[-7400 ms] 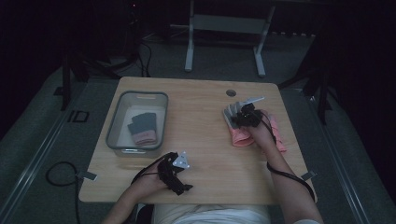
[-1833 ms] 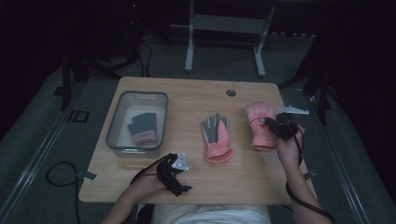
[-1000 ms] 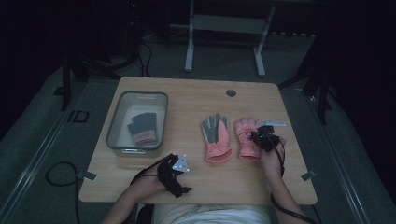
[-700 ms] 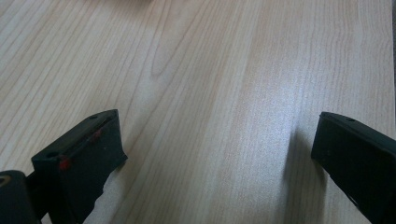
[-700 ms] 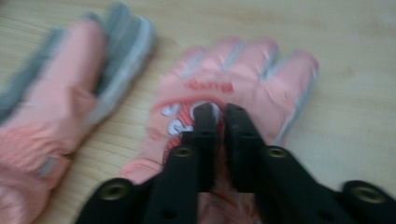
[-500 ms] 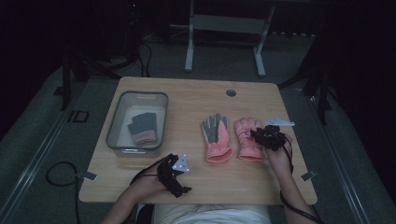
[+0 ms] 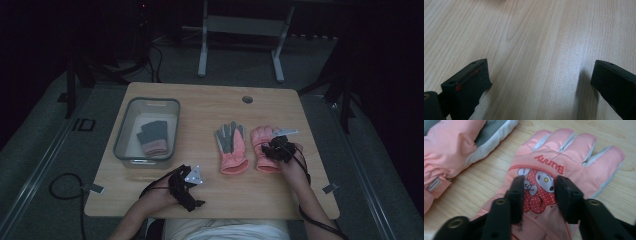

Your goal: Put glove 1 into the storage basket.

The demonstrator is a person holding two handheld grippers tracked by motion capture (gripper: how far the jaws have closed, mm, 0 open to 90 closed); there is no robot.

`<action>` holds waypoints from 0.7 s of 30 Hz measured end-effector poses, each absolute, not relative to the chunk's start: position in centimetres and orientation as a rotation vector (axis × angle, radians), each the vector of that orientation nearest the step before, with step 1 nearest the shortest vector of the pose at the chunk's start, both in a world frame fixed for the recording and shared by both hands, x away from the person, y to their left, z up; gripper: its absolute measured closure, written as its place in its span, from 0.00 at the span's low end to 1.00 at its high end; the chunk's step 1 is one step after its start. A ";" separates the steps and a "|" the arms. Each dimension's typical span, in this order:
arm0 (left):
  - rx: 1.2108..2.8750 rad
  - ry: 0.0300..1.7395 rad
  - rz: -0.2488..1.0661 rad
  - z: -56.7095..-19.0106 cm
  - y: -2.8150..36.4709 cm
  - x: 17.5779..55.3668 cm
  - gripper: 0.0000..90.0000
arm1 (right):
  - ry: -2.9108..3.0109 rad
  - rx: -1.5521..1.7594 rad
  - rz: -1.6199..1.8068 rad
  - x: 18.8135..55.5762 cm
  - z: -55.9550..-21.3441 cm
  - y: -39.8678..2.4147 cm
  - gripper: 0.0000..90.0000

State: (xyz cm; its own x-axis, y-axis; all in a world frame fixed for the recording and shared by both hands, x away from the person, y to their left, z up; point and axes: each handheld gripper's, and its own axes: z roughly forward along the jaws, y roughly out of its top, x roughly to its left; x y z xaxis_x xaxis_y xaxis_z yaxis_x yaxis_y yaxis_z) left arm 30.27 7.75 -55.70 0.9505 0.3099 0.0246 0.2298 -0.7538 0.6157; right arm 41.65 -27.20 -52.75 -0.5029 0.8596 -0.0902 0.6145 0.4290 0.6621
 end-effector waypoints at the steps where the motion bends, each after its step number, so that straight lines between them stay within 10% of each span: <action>1: 2.456 0.380 0.165 -55.7 7.8 30.3 0.02 | 2.269 1.255 0.792 41.7 -52.8 -27.1 0.73; 8: 2.456 0.380 0.165 -55.7 7.7 30.3 0.02 | 2.229 1.292 0.783 41.7 -53.0 -27.1 0.95; 21: 2.455 0.383 0.165 -55.7 7.8 30.3 0.02 | 2.102 1.274 0.885 40.5 -47.9 -26.6 0.99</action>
State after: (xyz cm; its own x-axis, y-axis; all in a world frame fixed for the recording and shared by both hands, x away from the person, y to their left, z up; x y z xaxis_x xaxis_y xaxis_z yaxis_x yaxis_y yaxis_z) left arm 30.33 7.83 -55.66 0.9497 0.3122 0.0243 0.2318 -0.7529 0.6159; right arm 40.46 -26.60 -47.86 -0.4200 0.9022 -0.0984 0.5604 0.3431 0.7538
